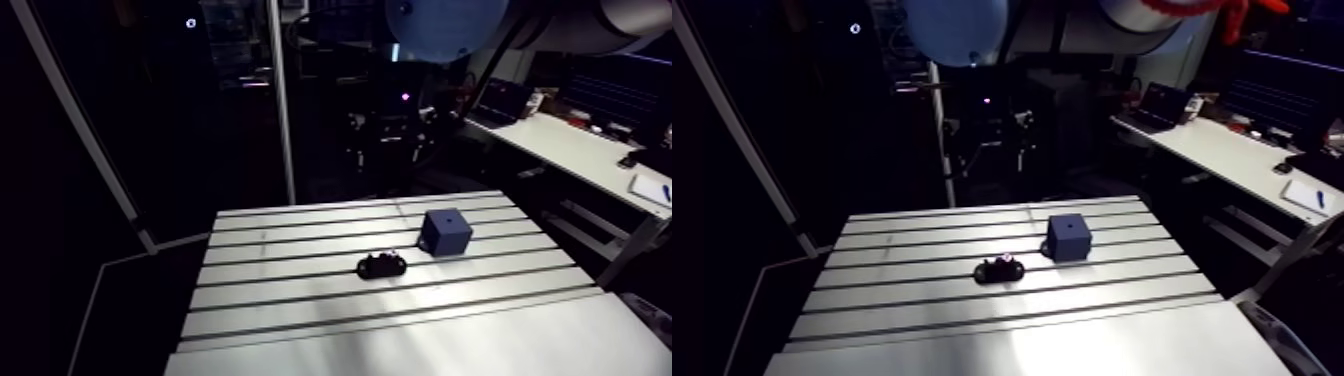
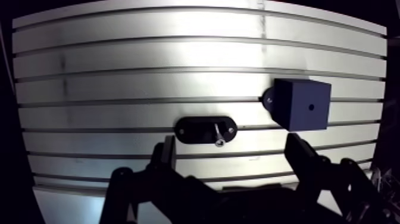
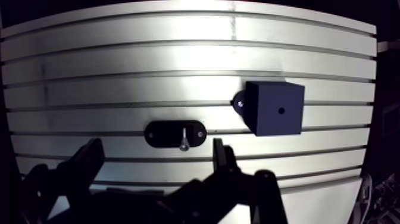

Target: Pick up the M10 bolt and insert it into the hole until fully seated.

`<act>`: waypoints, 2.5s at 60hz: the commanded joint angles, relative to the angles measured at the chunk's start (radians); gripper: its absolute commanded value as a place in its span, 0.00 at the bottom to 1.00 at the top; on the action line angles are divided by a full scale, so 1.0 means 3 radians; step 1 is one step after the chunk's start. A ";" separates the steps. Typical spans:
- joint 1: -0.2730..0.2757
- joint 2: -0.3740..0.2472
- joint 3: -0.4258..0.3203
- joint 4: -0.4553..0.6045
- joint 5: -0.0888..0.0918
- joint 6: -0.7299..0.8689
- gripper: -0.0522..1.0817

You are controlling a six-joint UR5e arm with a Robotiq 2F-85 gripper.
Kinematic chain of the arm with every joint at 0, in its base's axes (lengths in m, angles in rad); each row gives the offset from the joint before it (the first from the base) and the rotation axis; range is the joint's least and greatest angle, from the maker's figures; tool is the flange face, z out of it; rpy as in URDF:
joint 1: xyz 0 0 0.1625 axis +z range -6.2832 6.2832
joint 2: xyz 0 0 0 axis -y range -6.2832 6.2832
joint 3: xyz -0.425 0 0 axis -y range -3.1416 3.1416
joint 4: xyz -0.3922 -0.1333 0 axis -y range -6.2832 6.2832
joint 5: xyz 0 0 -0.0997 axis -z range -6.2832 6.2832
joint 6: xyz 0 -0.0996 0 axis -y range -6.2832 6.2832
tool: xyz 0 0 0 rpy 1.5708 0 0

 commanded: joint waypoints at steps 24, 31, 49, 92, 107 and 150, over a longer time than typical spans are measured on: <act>-0.0340 -0.0005 0.0564 -0.0374 0.0267 -0.0264 0.05; -0.0393 0.0001 0.0635 -0.0465 0.0297 -0.0302 0.05; -0.0402 0.0042 0.0799 -0.0588 0.0297 -0.0375 0.05; -0.0346 0.0177 0.1073 -0.1005 0.0276 -0.0353 0.16; -0.0290 0.0260 0.1078 -0.1128 0.0222 -0.0343 0.32; -0.0279 0.0308 0.1083 -0.1176 0.0210 -0.0364 0.43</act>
